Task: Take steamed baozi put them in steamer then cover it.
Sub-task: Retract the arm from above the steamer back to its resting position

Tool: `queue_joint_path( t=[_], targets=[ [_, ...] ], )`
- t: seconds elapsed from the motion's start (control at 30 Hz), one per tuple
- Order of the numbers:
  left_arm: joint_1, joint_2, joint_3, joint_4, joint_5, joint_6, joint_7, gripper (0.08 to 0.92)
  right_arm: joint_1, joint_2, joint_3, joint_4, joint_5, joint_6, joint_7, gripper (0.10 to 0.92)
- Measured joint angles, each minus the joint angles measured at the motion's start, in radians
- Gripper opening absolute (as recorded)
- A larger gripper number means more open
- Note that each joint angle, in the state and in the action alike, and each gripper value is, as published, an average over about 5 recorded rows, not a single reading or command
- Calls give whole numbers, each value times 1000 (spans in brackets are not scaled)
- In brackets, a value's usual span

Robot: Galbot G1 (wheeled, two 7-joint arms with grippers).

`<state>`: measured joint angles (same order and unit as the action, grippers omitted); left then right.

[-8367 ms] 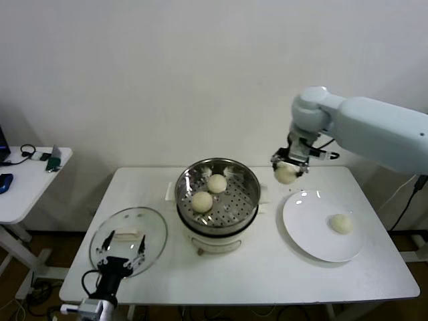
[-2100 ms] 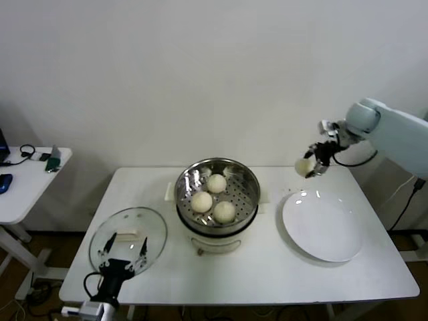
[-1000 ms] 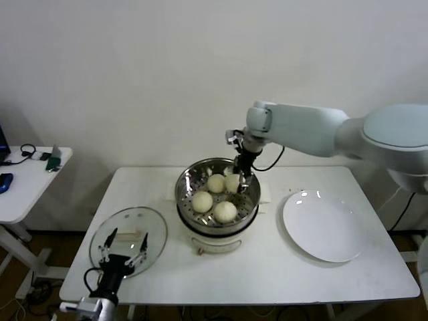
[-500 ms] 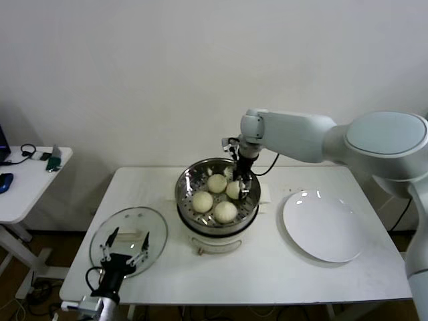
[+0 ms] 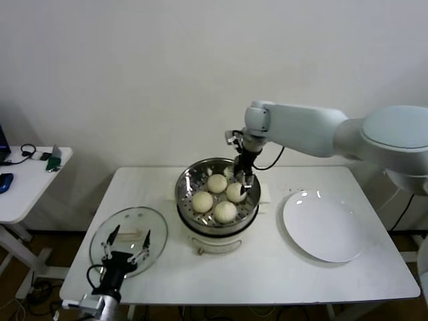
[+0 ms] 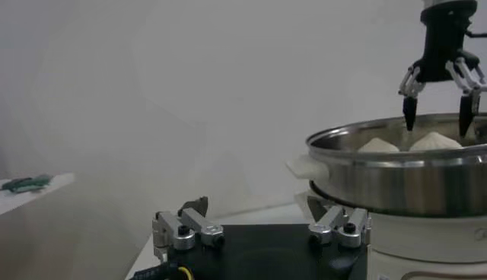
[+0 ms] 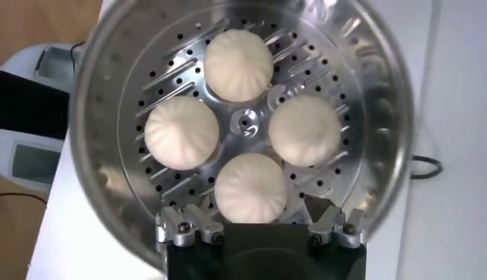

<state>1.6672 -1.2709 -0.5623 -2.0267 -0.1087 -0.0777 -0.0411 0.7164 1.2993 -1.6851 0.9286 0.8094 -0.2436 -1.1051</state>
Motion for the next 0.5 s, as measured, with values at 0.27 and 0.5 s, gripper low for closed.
queue_joint_path(
  t=[0.27,0.5],
  targets=[
    [-9,-7,8,-2,16,2,-10,823,25,-157,97,87,-20,81,73,823],
    [-8,-7,7,-18,36,4,-13,823,-21,-332,219,191,-7,185,253,823]
  ],
)
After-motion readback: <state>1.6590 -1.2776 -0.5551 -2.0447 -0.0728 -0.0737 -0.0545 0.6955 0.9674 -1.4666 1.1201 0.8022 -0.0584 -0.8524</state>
